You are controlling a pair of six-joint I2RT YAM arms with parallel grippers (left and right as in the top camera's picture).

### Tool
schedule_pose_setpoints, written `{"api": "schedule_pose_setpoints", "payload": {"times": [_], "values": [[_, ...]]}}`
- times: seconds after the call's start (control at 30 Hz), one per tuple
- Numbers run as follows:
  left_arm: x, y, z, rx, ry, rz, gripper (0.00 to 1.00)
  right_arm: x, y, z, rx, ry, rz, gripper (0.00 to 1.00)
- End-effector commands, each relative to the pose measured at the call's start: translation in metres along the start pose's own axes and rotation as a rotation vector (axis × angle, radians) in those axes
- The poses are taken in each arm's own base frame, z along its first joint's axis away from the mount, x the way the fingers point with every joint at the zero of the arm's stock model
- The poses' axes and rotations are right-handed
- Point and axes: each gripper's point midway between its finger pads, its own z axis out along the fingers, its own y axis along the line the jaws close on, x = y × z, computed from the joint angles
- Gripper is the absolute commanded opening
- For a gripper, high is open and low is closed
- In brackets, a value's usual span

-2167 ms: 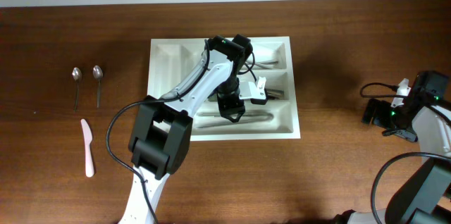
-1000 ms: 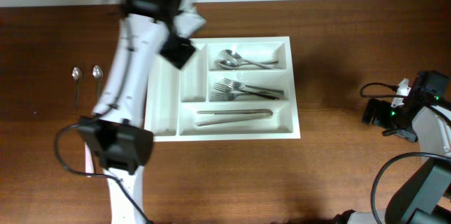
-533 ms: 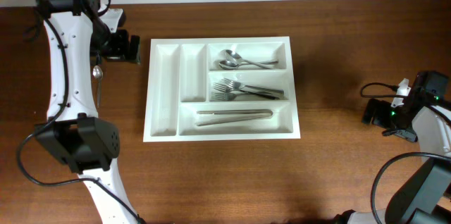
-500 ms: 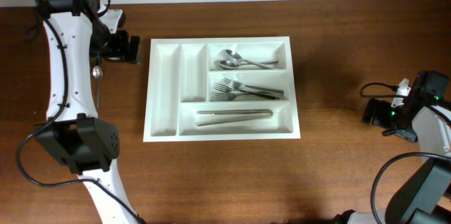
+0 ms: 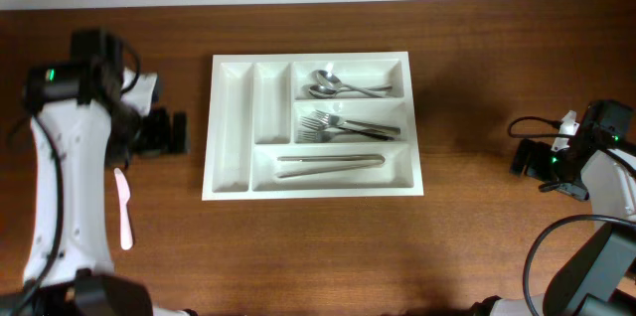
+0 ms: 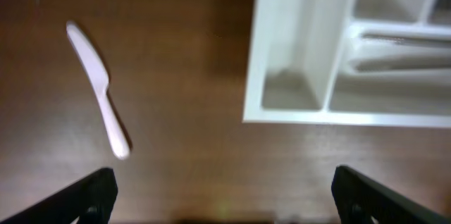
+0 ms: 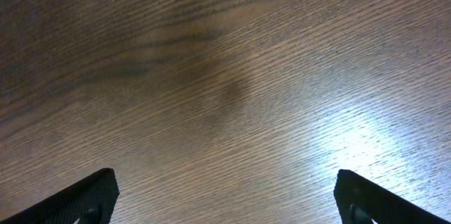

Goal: Pack container
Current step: 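Move the left gripper left over the pink plastic knife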

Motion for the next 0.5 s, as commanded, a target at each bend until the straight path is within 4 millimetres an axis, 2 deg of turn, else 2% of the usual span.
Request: {"api": "schedule_pose_setpoints", "payload": {"times": [0.0,0.1,0.2,0.33,0.47], "values": [[0.028,0.019,0.025,-0.01,0.054,-0.115,0.99,-0.001,-0.002,-0.004,0.01,-0.014,0.013,0.99],[0.042,0.043,0.042,-0.099,0.099,-0.199,0.99,-0.001,-0.002,-0.004,0.01,-0.014,0.013,0.99],[0.048,0.063,0.05,-0.178,0.124,-0.226,0.99,-0.001,-0.002,-0.004,0.01,-0.014,0.013,0.99],[0.035,0.077,0.055,-0.206,0.067,-0.249,0.99,-0.001,-0.002,-0.004,0.01,-0.014,0.013,0.99],[0.026,0.081,0.057,-0.208,0.035,-0.215,0.99,-0.001,-0.002,-0.004,0.01,-0.014,0.013,0.99]]}}
